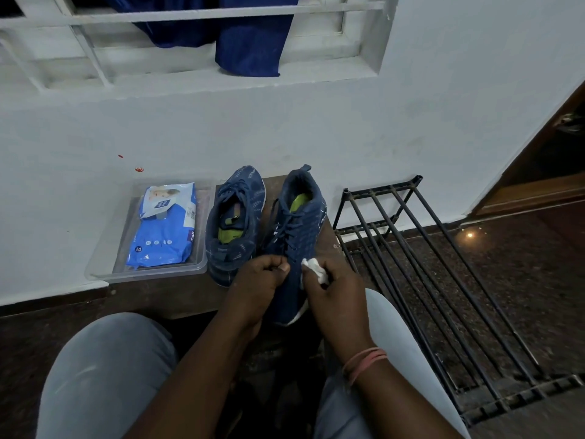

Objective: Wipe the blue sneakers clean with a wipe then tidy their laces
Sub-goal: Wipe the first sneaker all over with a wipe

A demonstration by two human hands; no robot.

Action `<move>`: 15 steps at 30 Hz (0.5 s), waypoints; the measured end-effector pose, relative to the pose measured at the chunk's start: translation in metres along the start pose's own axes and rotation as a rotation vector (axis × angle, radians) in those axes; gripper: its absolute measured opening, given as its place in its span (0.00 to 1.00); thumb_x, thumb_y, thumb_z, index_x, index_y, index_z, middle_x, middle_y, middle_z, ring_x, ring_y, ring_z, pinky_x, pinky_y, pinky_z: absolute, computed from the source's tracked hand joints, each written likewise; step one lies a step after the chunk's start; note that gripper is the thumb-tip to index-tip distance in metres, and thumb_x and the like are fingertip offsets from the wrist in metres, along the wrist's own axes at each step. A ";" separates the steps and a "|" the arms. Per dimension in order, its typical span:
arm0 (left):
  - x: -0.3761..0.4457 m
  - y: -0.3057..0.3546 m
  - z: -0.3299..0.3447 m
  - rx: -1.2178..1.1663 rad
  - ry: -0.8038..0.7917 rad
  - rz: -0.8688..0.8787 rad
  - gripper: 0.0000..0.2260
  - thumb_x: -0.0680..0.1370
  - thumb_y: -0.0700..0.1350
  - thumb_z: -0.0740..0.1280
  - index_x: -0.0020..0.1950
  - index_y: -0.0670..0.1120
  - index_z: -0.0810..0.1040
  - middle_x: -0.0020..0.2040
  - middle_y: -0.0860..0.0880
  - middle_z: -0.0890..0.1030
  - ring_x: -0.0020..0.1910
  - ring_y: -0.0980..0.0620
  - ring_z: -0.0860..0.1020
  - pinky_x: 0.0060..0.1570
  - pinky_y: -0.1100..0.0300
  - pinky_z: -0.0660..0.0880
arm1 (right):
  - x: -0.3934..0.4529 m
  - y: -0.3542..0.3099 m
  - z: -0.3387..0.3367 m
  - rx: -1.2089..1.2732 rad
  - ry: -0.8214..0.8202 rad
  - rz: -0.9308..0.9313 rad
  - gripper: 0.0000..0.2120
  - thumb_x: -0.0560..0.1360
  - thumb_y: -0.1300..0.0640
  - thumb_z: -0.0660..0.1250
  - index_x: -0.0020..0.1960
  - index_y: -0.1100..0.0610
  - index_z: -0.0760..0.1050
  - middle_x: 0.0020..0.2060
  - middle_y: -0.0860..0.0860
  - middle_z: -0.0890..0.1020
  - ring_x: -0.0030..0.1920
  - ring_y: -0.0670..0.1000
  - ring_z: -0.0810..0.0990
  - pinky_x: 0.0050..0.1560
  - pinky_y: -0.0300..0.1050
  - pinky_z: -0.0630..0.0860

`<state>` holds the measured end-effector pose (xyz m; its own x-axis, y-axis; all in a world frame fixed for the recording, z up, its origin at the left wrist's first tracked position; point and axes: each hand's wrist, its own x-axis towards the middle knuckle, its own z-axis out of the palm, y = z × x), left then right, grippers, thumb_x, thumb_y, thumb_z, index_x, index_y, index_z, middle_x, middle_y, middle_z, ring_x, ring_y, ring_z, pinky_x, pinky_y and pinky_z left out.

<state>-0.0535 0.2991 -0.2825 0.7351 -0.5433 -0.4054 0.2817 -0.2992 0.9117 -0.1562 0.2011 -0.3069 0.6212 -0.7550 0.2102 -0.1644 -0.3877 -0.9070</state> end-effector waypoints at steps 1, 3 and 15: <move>0.002 0.000 -0.003 -0.042 0.003 -0.014 0.09 0.83 0.41 0.66 0.49 0.45 0.85 0.48 0.45 0.88 0.53 0.42 0.85 0.60 0.45 0.79 | -0.004 -0.008 0.001 0.008 -0.034 -0.048 0.05 0.77 0.58 0.72 0.42 0.53 0.80 0.38 0.44 0.80 0.41 0.44 0.80 0.41 0.45 0.78; 0.003 -0.001 -0.008 -0.101 -0.001 -0.031 0.08 0.83 0.41 0.66 0.50 0.43 0.85 0.50 0.43 0.87 0.55 0.40 0.84 0.62 0.43 0.79 | -0.007 -0.012 0.003 -0.004 -0.047 -0.095 0.05 0.76 0.59 0.73 0.41 0.53 0.81 0.38 0.43 0.80 0.41 0.44 0.80 0.41 0.44 0.78; 0.004 -0.002 -0.007 -0.171 -0.049 -0.036 0.09 0.81 0.42 0.68 0.45 0.47 0.87 0.51 0.43 0.87 0.53 0.45 0.84 0.59 0.48 0.78 | 0.009 -0.001 0.000 -0.010 0.045 -0.079 0.03 0.76 0.58 0.74 0.46 0.51 0.82 0.42 0.44 0.82 0.45 0.42 0.81 0.48 0.45 0.79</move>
<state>-0.0468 0.3033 -0.2859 0.6928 -0.5736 -0.4370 0.4110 -0.1839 0.8929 -0.1502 0.1951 -0.3042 0.5977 -0.7447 0.2969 -0.1238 -0.4517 -0.8836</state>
